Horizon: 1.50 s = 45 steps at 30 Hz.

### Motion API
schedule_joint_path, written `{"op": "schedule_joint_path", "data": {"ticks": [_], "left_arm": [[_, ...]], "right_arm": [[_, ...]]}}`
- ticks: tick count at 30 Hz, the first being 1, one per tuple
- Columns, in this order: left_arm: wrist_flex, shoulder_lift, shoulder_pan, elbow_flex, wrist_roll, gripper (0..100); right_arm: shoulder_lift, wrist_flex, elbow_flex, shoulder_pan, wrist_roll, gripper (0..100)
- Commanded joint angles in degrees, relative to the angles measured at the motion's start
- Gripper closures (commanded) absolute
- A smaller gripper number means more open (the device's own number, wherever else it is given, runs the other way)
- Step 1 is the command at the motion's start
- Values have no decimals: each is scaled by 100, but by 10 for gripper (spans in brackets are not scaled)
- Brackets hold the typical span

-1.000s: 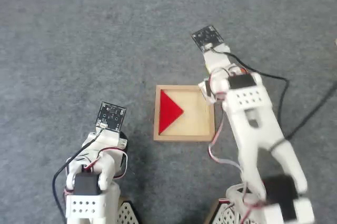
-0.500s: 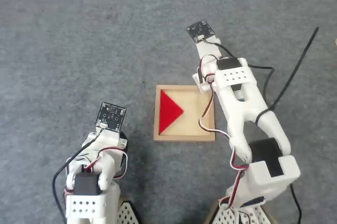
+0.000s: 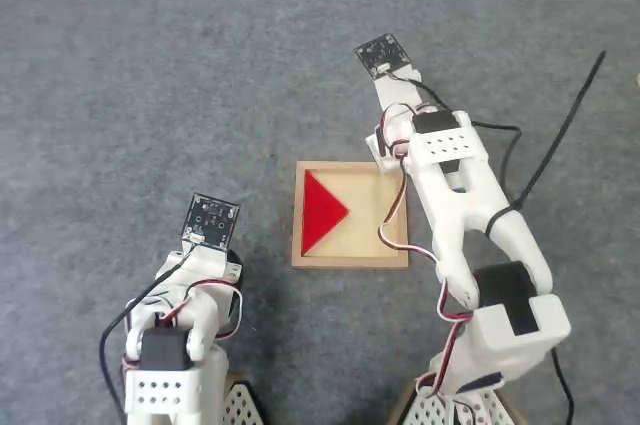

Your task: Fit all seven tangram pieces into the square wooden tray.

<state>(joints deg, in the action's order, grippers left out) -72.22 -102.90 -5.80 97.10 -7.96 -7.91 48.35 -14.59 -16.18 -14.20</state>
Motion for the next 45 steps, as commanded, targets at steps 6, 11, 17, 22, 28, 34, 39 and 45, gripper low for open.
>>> {"op": "schedule_joint_path", "data": {"ticks": [6, 11, 17, 22, 28, 34, 39, 45], "left_arm": [[-18, -123, -9, -66, -62, 914], [-18, -123, -9, -66, -62, 914], [-18, -123, -9, -66, -62, 914], [-18, -123, -9, -66, -62, 914], [-18, -123, -9, -66, -62, 914], [-18, -123, -9, -66, -62, 914], [-18, -123, -9, -66, -62, 914], [-18, -123, -9, -66, -62, 914]], "right_arm": [[-321, -92, 431, 180, 0, 735], [-1077, -22, 923, 435, 44, 672], [-1807, 189, 1635, 462, 35, 622], [-2220, 189, 1908, 505, 35, 623], [-2290, 585, 1960, 549, 53, 689], [-2290, 945, 1960, 549, 264, 703], [-2290, 963, 1943, 523, 281, 706], [-2360, 804, 2207, 549, 281, 707]]}}
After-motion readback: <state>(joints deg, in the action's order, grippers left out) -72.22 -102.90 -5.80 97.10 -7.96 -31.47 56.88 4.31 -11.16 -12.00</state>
